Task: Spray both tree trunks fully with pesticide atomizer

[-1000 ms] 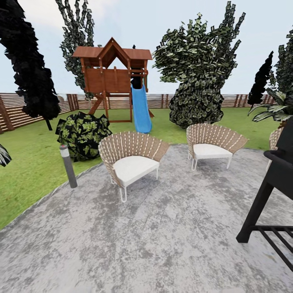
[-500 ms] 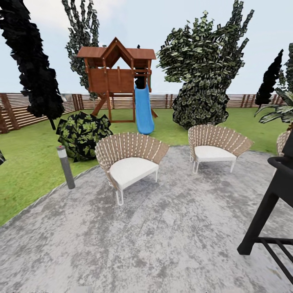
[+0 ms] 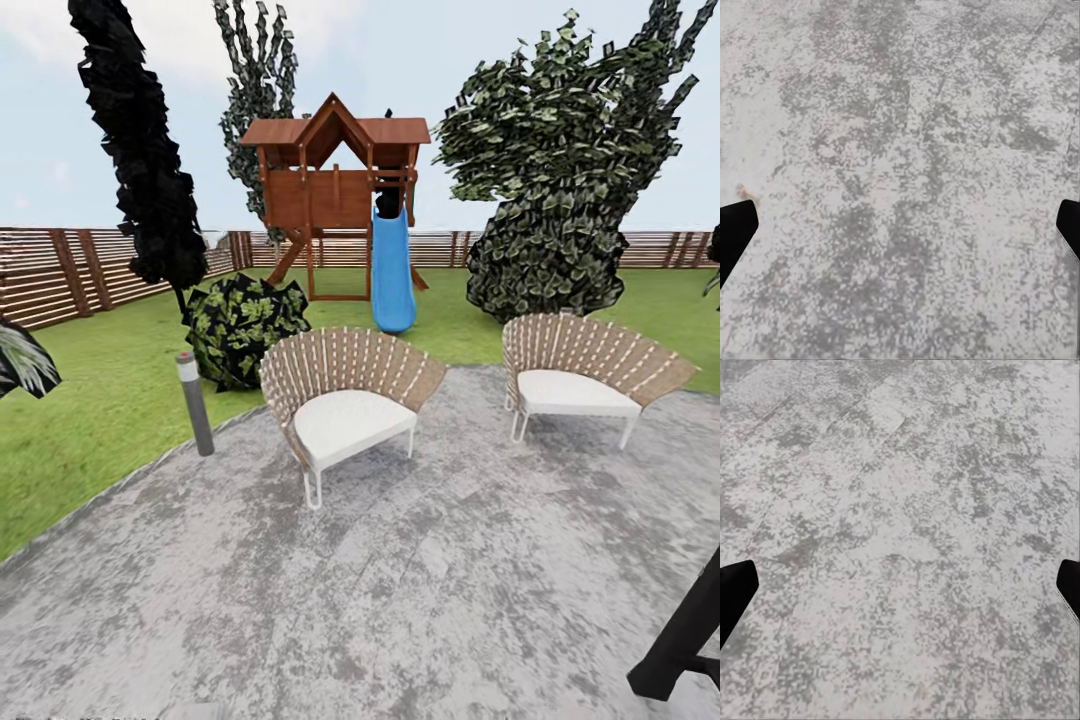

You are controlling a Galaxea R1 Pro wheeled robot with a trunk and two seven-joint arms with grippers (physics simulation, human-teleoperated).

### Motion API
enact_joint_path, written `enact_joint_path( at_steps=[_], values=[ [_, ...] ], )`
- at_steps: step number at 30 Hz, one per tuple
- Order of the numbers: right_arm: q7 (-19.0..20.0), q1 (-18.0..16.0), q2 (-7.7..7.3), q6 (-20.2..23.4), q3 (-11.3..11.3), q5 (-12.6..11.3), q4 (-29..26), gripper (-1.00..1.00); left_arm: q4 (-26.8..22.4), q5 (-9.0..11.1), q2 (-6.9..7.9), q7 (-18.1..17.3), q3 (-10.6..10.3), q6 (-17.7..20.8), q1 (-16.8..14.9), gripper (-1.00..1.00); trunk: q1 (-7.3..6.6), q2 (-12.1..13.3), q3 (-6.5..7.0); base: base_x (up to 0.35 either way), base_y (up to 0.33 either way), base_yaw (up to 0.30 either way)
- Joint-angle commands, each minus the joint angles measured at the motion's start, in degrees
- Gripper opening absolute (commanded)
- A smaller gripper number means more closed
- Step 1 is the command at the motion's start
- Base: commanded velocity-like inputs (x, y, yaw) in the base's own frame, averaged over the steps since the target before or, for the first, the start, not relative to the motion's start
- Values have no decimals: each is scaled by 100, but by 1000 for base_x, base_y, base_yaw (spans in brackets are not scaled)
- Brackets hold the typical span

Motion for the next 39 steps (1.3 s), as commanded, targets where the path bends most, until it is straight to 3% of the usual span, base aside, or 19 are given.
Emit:
enact_joint_path(
  at_steps=[1,20,33,39],
  values=[
    [-2,-2,-1,-18,-1,2,3,100,6,26,-2,3,1,-19,-5,100,2,-3,-6,191,-252,276],
    [-2,0,-1,-18,-1,2,3,100,6,34,-4,3,-2,-20,-5,100,2,-3,-6,68,-269,276],
    [-2,-2,-1,-18,-1,2,3,100,5,34,-4,3,-3,-20,-5,100,2,-3,-6,-220,-220,276],
    [-2,-1,-1,-18,-9,2,3,100,-4,41,0,3,7,-20,-5,100,2,-3,-6,-268,-180,72]
  ],
)
